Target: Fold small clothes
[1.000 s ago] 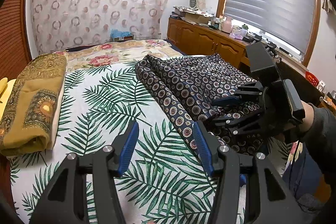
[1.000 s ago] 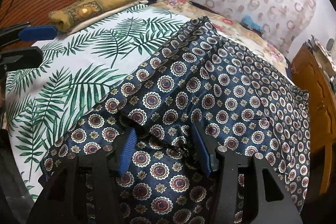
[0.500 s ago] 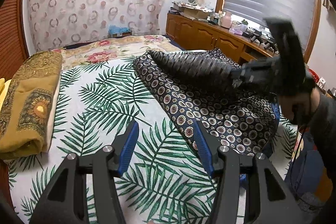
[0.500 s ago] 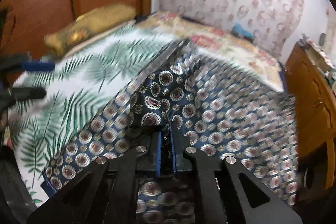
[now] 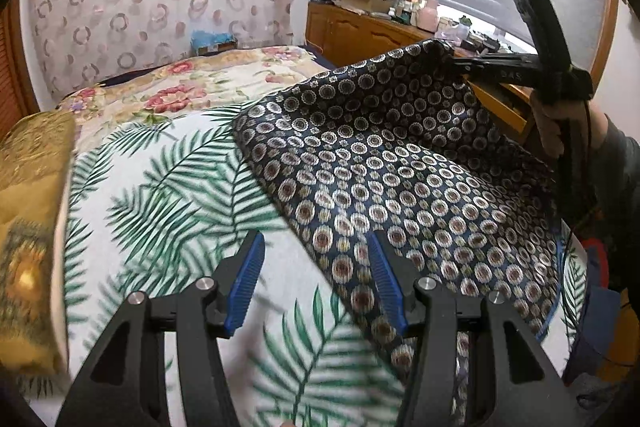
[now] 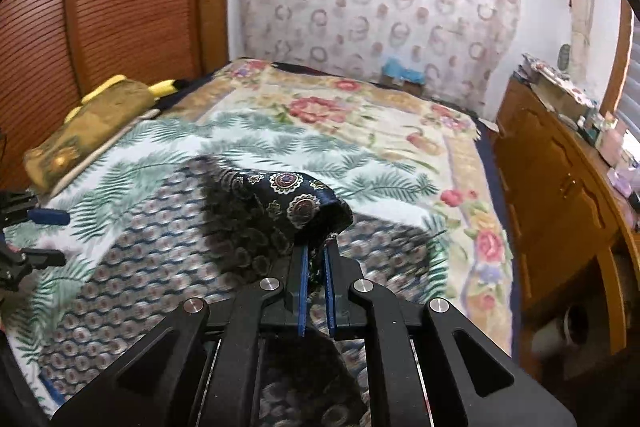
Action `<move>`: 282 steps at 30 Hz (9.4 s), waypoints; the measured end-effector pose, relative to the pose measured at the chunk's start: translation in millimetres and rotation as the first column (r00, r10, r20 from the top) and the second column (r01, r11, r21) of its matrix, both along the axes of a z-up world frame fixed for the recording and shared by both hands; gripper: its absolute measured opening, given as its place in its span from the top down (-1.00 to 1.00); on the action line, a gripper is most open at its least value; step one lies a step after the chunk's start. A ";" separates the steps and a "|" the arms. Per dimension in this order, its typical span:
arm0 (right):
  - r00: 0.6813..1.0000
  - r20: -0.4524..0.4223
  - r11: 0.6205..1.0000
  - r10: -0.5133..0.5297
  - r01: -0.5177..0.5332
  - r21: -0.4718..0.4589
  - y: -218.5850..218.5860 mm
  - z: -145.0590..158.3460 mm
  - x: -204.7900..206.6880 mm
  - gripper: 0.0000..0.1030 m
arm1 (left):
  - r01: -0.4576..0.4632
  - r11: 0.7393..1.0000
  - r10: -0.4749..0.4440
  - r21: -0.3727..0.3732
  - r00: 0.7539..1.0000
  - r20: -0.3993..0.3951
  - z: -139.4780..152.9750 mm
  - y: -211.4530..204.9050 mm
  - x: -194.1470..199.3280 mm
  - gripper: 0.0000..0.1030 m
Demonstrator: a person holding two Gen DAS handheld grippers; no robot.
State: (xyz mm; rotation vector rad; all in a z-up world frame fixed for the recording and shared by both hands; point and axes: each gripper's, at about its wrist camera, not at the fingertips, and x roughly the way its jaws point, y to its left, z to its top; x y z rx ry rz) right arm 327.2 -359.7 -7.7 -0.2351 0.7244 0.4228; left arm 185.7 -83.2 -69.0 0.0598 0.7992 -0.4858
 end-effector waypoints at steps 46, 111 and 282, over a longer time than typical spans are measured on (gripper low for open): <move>0.987 -0.093 0.990 -0.131 0.124 -0.073 -42.7 -30.7 -55.2 0.26 | 0.064 0.997 -0.062 0.052 0.997 -0.045 -12.6 -35.7 -24.6 -0.02; 0.995 0.004 0.995 -0.097 0.097 -0.034 -14.8 -48.8 -212.7 -0.02 | 0.188 0.972 -0.211 -0.141 0.961 -0.178 -25.3 -36.1 -101.5 0.86; 0.963 0.168 0.957 0.211 -0.238 0.163 109.2 67.0 -11.7 0.81 | -0.161 0.974 0.193 -0.161 0.958 0.212 119.5 139.4 27.1 0.97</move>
